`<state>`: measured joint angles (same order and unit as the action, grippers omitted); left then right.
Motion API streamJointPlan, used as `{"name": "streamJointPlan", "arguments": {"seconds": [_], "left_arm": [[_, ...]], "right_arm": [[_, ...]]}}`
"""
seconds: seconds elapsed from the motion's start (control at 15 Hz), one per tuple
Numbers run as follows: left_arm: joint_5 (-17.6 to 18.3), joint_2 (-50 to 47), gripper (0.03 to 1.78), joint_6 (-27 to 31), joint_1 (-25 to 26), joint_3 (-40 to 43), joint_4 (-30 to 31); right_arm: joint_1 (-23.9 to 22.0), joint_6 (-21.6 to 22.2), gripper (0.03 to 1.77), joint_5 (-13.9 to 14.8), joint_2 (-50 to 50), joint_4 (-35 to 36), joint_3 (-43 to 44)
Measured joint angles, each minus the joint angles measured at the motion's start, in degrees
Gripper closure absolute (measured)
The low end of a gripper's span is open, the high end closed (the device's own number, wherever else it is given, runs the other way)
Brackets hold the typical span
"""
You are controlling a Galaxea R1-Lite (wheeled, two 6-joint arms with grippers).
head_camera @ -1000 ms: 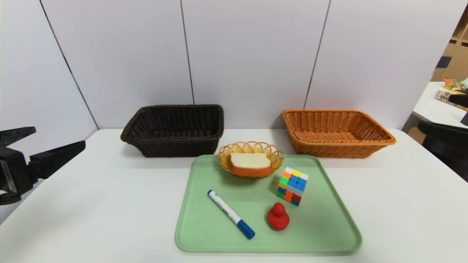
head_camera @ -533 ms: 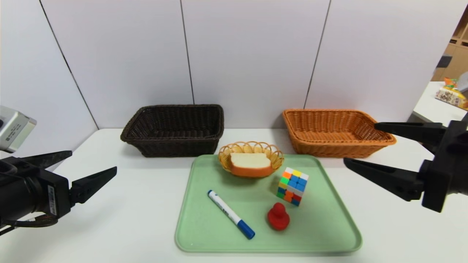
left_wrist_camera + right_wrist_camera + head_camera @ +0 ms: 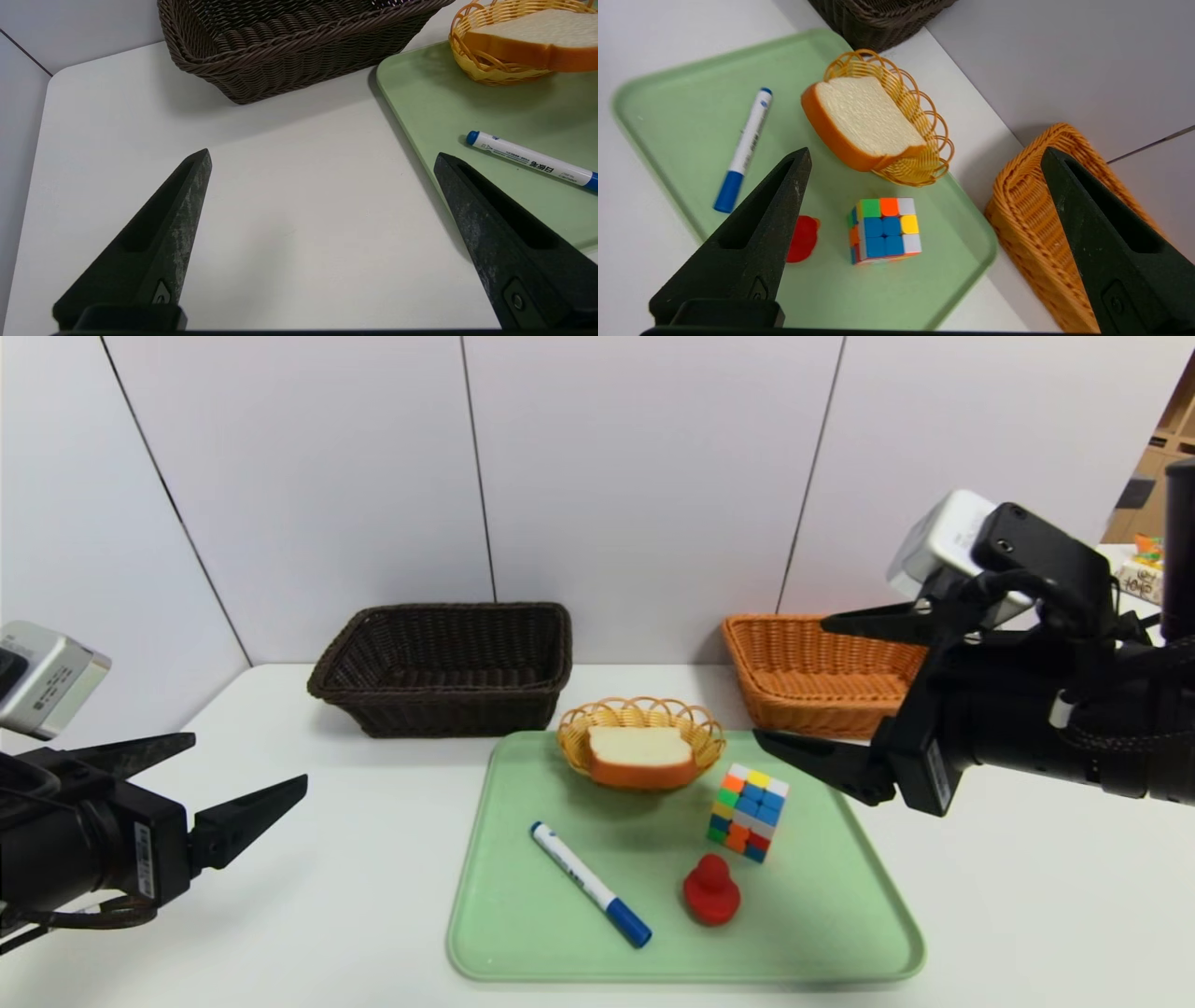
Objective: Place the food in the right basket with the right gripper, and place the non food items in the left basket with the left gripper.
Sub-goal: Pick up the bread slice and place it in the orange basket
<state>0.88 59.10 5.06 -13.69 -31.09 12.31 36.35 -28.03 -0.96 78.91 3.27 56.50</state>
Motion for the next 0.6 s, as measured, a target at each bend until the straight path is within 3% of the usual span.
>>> {"name": "streamJointPlan", "arguments": {"seconds": [0.13, 0.33, 0.6], "left_arm": [[0.0, -0.15, 0.12, 0.06, -0.02, 0.3, 0.0], [0.06, -0.94, 0.12, 0.15, -0.02, 0.88, 0.0], [0.09, -1.79, 0.12, 0.28, -0.02, 1.88, 0.0]], "right_arm": [[0.06, -6.25, 0.1, 1.17, 1.82, -2.97, 3.08], [0.96, -14.09, 0.1, 5.28, 3.45, -3.11, 5.24], [3.28, -23.98, 0.1, 6.17, 4.74, -2.89, 7.22]]}}
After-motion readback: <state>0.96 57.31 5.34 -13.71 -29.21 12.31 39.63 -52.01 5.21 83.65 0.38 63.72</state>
